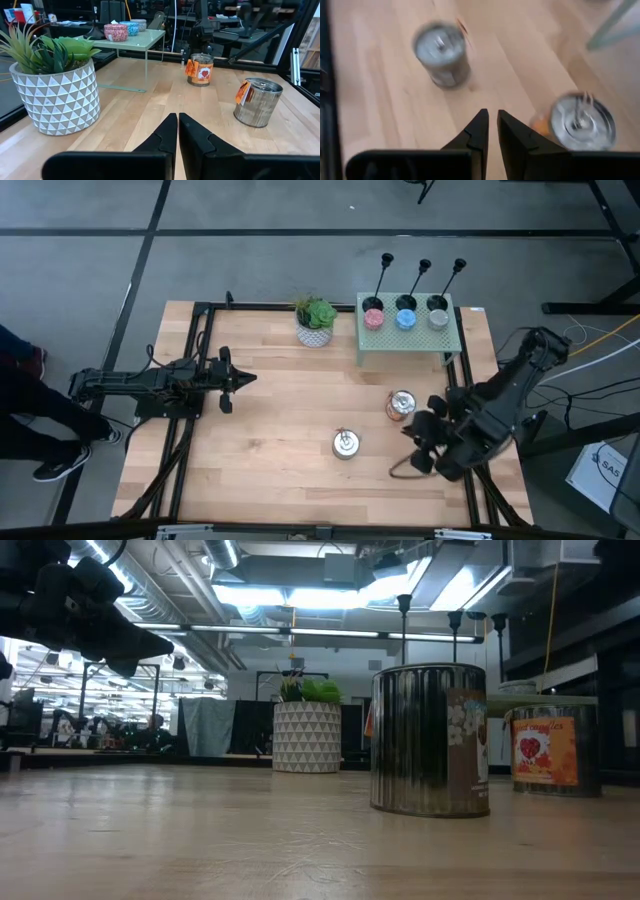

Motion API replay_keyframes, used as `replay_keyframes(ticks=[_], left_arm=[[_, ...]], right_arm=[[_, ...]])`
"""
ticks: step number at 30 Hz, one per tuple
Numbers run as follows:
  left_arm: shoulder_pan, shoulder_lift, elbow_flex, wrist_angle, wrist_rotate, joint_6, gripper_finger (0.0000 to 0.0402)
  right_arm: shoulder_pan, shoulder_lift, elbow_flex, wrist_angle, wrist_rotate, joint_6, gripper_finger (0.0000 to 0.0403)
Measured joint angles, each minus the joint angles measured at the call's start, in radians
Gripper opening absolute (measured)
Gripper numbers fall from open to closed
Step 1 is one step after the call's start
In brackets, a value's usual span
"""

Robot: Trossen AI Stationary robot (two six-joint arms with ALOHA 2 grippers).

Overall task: Pick & Place candle stick holders
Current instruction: Put the right silver scented candle can on the shelf

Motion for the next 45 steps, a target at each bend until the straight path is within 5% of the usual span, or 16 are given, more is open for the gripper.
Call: replay_keyframes(ticks=[6, 11, 26, 39, 45], left_arm=[[0.0, 0.0, 0.0, 0.0, 0.0, 0.0, 0.0009], [0.0, 0.0, 0.0, 0.0, 0.0, 0.0, 0.0008], [0.0, 0.0, 0.0, 0.0, 0.0, 0.0, 0.001], [0.0, 0.0, 0.0, 0.0, 0.0, 0.0, 0.0009], [0.0, 0.0, 0.0, 0.0, 0.0, 0.0, 0.0008]], right_arm=[[0.137, 0.005, 0.0, 0.051, 0.24, 0.124, 0.0043], [0.15, 0.045, 0.0, 0.125, 0.309, 0.162, 0.0043], [-0.037, 0.141, 0.0, 0.087, 0.029, 0.163, 0.0056], [-0.154, 0.199, 0.0, -0.066, -0.028, 0.198, 0.0193], [-0.188, 0.213, -0.01, -0.09, -0.033, 0.196, 0.0202]])
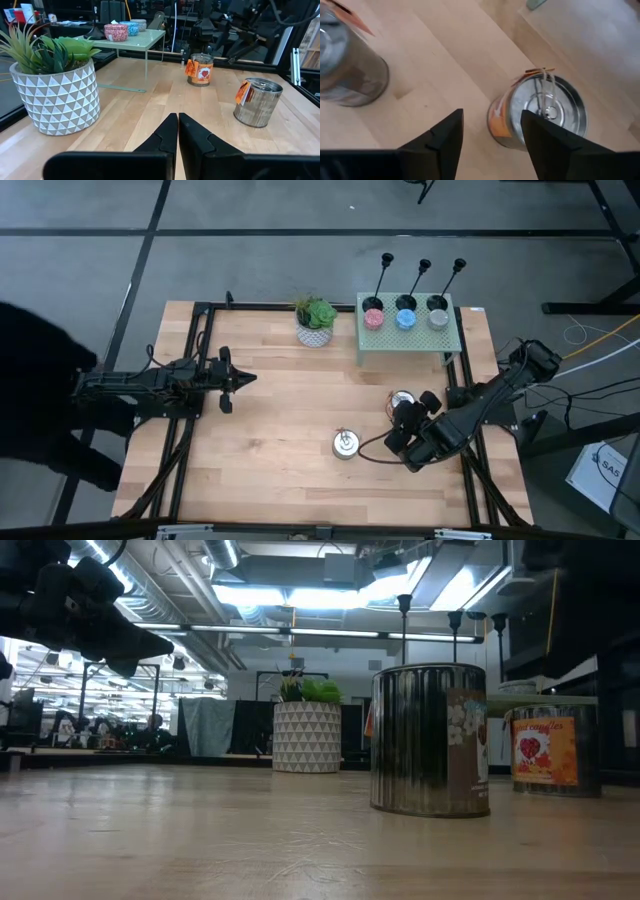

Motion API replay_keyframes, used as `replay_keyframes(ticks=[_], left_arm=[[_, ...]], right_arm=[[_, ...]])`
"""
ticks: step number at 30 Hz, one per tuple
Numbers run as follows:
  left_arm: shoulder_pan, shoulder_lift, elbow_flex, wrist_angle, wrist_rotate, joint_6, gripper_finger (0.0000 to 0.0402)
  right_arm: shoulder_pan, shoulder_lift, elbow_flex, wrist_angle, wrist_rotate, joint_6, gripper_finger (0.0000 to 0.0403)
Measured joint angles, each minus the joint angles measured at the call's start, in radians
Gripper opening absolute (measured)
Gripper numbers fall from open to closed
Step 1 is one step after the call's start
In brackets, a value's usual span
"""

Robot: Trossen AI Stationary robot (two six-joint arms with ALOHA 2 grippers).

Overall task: Pick & Place candle stick holders
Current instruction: Put the right silver scented candle can on the shelf

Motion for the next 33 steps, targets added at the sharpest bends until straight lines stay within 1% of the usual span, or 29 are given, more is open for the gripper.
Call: replay_keyframes(ticks=[4, 11, 15, 18, 21, 29, 31, 33], left_arm=[[0.0, 0.0, 0.0, 0.0, 0.0, 0.0, 0.001], [0.0, 0.0, 0.0, 0.0, 0.0, 0.0, 0.0012], [0.0, 0.0, 0.0, 0.0, 0.0, 0.0, 0.0009], [0.0, 0.0, 0.0, 0.0, 0.0, 0.0, 0.0009], [0.0, 0.0, 0.0, 0.0, 0.0, 0.0, 0.0008], [0.0, 0.0, 0.0, 0.0, 0.0, 0.0, 0.0012], [0.0, 0.0, 0.0, 0.0, 0.0, 0.0, 0.0013], [0.0, 0.0, 0.0, 0.0, 0.0, 0.0, 0.0012]], right_arm=[[-0.016, 0.0, -0.044, 0.01, -0.024, -0.008, 0.0194], [-0.028, 0.0, -0.114, 0.051, -0.029, -0.001, 0.0188], [-0.033, 0.0, -0.131, 0.058, -0.059, -0.001, 0.0186], [-0.041, -0.001, -0.131, 0.058, -0.079, -0.007, 0.0176], [-0.042, -0.002, -0.131, 0.054, -0.082, -0.038, 0.0148], [-0.048, -0.004, -0.13, 0.073, -0.076, -0.056, 0.0038], [-0.048, -0.004, -0.13, 0.089, -0.065, -0.057, 0.0019], [-0.047, -0.004, -0.13, 0.098, -0.064, -0.058, 0.0008]])
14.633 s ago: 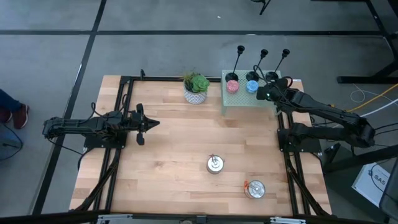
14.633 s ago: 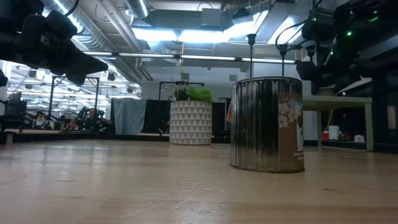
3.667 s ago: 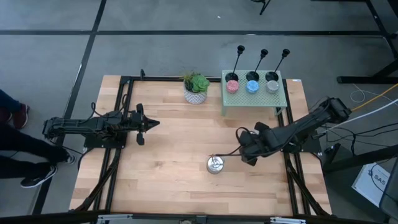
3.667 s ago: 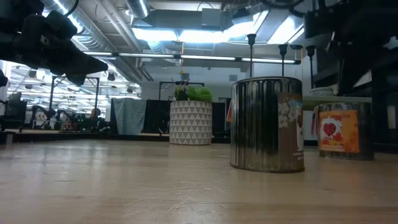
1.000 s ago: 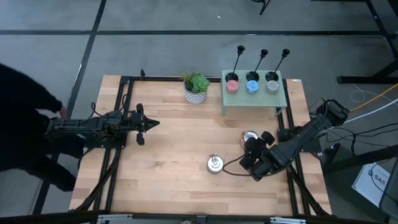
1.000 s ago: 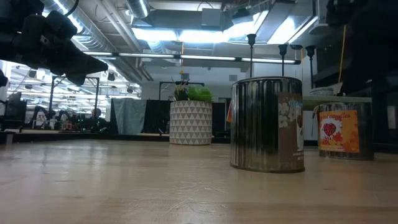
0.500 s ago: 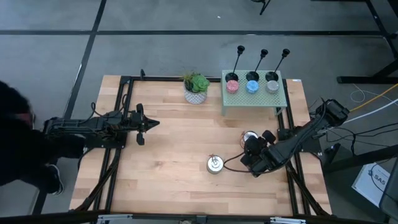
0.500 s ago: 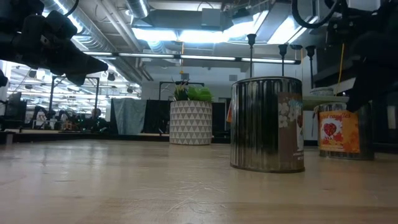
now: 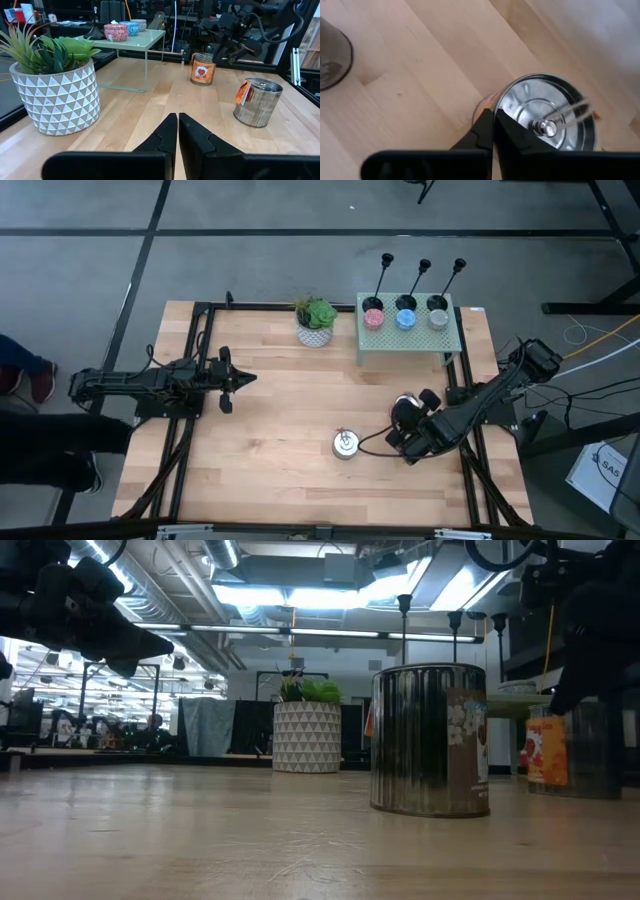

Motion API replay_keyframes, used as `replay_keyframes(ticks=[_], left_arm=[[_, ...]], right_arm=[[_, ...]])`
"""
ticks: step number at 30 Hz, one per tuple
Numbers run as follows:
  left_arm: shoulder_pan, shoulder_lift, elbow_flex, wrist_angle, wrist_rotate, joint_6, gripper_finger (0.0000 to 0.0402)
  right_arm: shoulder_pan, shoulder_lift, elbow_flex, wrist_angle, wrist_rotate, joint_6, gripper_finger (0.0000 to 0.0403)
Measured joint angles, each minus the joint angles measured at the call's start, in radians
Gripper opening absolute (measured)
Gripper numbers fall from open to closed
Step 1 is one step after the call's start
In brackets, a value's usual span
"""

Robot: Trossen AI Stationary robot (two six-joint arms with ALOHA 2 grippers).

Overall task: Pick & Place candle stick holders
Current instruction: Put the right silver scented candle can on the shelf

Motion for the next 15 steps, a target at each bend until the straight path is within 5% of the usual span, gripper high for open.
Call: replay_keyframes(ticks=[15], left_arm=[[0.0, 0.0, 0.0, 0.0, 0.0, 0.0, 0.0009]], right_arm=[[-0.001, -0.028, -0.003, 0.013, -0.025, -0.024, 0.0001]])
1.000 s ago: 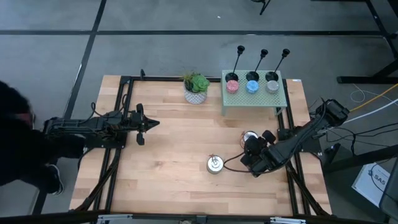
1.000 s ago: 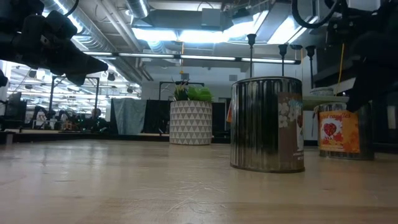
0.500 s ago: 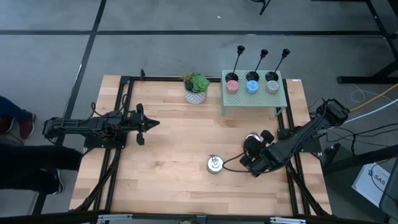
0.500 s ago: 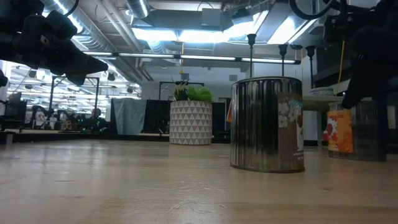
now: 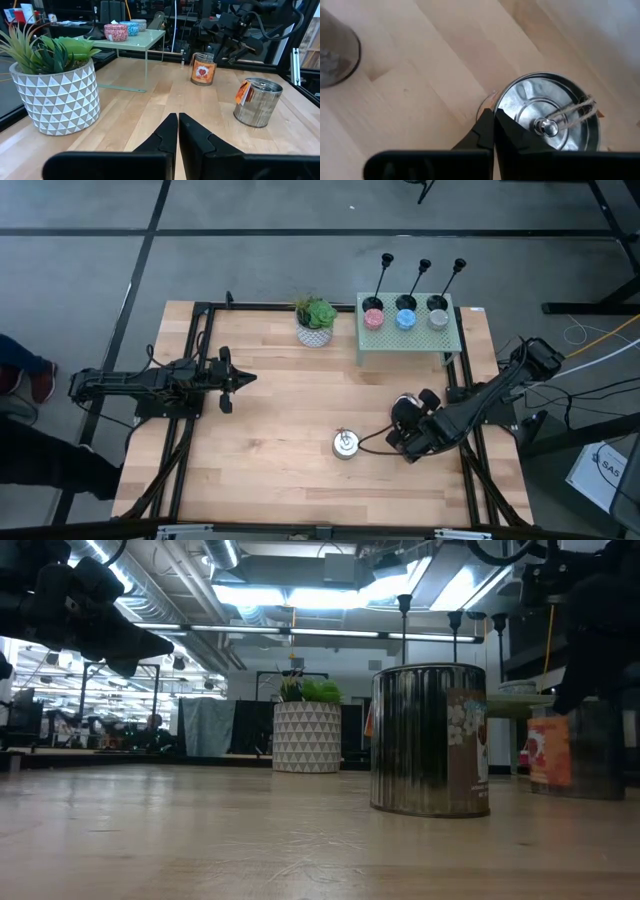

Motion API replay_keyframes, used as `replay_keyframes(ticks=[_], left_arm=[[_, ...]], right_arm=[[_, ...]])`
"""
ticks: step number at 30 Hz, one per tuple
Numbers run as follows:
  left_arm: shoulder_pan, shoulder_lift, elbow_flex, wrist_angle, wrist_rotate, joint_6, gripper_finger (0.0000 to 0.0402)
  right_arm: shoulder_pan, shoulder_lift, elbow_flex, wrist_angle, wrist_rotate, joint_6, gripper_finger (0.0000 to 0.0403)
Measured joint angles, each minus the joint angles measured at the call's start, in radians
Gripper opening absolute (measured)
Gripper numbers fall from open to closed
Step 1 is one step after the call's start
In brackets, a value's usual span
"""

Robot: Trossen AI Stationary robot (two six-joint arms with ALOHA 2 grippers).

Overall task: Pick & Place candle stick holders
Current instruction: Put the right silver scented candle can on the shelf

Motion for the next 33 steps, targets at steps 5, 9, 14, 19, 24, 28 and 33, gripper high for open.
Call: replay_keyframes(ticks=[5, 9, 14, 19, 24, 28, 33], left_arm=[[0.0, 0.0, 0.0, 0.0, 0.0, 0.0, 0.0009], [0.0, 0.0, 0.0, 0.0, 0.0, 0.0, 0.0008], [0.0, 0.0, 0.0, 0.0, 0.0, 0.0, 0.0011], [0.0, 0.0, 0.0, 0.0, 0.0, 0.0, 0.0012], [0.0, 0.0, 0.0, 0.0, 0.0, 0.0, 0.0011], [0.0, 0.0, 0.0, 0.0, 0.0, 0.0, 0.0013], [0.0, 0.0, 0.0, 0.0, 0.0, 0.0, 0.0009]], right_arm=[[0.001, -0.043, -0.003, -0.027, -0.033, -0.032, 0.0001], [0.001, -0.094, -0.003, -0.04, -0.016, -0.044, 0.0], [-0.001, -0.16, -0.002, -0.06, -0.001, -0.044, 0.0], [-0.032, -0.23, -0.002, -0.064, 0.006, -0.051, 0.0], [-0.072, -0.286, 0.042, -0.102, 0.012, -0.106, 0.0], [-0.108, -0.302, 0.116, -0.159, 0.017, -0.15, 0.0], [-0.162, -0.302, 0.196, -0.213, 0.038, -0.201, 0.0]])
